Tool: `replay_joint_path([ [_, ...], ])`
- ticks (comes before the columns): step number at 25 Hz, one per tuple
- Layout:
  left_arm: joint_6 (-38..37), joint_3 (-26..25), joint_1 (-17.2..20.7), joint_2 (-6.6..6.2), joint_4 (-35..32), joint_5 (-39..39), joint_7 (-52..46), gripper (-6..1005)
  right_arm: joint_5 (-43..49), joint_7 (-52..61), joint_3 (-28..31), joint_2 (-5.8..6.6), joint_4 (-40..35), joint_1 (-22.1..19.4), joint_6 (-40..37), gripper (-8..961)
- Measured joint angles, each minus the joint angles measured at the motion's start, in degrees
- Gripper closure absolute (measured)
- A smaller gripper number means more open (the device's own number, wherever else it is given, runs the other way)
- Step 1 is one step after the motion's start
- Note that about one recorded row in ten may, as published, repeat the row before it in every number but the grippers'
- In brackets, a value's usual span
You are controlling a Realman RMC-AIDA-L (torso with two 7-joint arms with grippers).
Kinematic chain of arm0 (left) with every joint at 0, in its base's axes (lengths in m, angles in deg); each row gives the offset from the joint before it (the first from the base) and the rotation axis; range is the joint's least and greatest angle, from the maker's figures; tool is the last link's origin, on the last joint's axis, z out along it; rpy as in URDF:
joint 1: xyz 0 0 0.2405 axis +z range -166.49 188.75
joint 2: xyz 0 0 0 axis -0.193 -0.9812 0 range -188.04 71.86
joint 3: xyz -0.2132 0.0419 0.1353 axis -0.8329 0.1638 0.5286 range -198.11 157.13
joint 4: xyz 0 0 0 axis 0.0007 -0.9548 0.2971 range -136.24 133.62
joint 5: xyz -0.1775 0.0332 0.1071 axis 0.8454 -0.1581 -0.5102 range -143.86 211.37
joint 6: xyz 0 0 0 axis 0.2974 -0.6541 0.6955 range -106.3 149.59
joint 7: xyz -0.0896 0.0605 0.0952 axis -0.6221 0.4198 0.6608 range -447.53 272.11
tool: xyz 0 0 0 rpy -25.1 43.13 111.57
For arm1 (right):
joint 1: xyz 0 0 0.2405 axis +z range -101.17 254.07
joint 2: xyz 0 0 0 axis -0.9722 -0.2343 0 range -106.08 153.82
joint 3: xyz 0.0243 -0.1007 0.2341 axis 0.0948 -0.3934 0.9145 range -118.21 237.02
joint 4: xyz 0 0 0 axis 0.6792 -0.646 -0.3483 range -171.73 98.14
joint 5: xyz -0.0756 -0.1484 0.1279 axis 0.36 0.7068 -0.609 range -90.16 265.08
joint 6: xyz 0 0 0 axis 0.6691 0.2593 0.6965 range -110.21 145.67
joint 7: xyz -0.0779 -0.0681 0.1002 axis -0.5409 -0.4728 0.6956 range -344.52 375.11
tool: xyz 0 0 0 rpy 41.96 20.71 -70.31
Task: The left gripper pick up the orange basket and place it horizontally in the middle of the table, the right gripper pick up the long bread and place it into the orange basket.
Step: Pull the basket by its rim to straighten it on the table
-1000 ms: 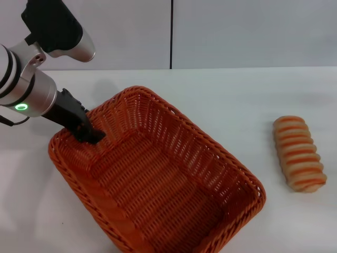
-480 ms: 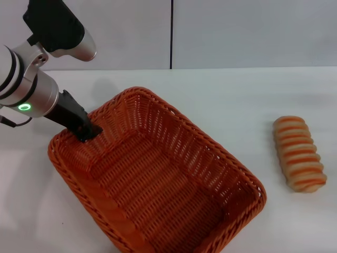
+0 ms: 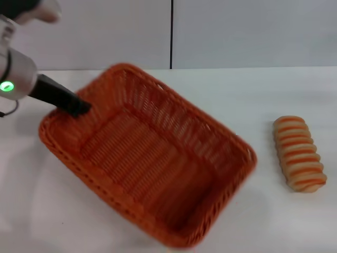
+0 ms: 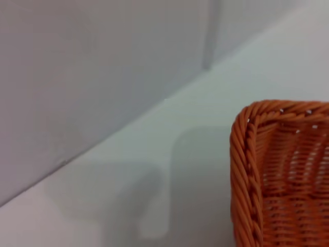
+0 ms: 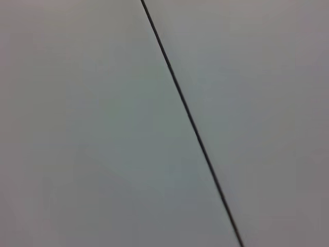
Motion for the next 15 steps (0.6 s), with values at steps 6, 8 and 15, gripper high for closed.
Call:
replay_joint_path([
  [6, 0.5, -3.5, 1.0, -0.06, -0.6, -0.5, -5.5, 819, 0.1, 0.7, 0.9, 2.48, -3.2, 1.4, 1.6, 334],
  [8, 1.5, -5.0, 3.1, -0.11, -1.3, -1.1, -10.4, 824, 0.2, 0.7, 0.9, 3.26, -3.7, 2.4, 3.0, 334],
  [15, 1.3, -5.5, 7.1, 0.16, -5.3, -0.9, -14.7, 831, 0.4, 0.8, 0.6, 5.03, -5.0, 5.6, 7.7, 333],
])
